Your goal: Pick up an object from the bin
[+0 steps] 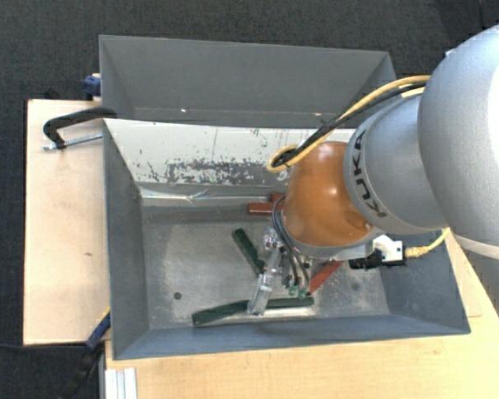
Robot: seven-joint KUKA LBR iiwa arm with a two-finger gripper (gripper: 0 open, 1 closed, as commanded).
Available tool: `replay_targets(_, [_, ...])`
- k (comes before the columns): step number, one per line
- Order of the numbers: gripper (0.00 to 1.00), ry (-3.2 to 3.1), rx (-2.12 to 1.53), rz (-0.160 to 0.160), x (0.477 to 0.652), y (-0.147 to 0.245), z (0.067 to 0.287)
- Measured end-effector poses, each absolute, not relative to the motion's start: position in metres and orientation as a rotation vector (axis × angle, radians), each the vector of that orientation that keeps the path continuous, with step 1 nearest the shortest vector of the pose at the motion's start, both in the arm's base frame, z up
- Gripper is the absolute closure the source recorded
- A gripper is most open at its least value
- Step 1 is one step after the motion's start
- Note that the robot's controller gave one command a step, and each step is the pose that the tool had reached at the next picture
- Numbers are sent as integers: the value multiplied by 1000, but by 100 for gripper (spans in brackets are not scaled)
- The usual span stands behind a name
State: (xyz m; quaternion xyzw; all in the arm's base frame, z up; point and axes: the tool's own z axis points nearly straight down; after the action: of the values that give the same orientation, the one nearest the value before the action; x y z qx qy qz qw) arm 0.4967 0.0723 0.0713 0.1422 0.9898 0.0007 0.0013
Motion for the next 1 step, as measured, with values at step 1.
replay_targets(1, [0, 3104, 465, 5, 514, 43, 71])
